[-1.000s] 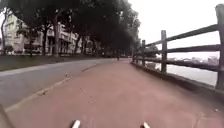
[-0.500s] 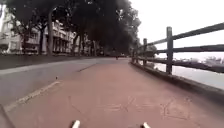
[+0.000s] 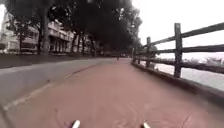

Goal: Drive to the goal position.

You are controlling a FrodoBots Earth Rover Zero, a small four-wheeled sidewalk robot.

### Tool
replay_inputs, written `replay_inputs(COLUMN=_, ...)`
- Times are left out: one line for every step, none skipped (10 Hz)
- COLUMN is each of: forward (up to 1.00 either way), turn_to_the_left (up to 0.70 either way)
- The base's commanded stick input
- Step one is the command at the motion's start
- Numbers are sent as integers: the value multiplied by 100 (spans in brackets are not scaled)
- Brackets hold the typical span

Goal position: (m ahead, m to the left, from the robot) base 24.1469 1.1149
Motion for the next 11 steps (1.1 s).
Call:
replay_inputs(forward=70, turn_to_the_left=0)
replay_inputs(forward=70, turn_to_the_left=0)
replay_inputs(forward=70, turn_to_the_left=0)
replay_inputs(forward=70, turn_to_the_left=0)
replay_inputs(forward=70, turn_to_the_left=0)
replay_inputs(forward=70, turn_to_the_left=0)
replay_inputs(forward=70, turn_to_the_left=0)
replay_inputs(forward=70, turn_to_the_left=0)
replay_inputs(forward=70, turn_to_the_left=0)
replay_inputs(forward=70, turn_to_the_left=0)
replay_inputs(forward=70, turn_to_the_left=0)
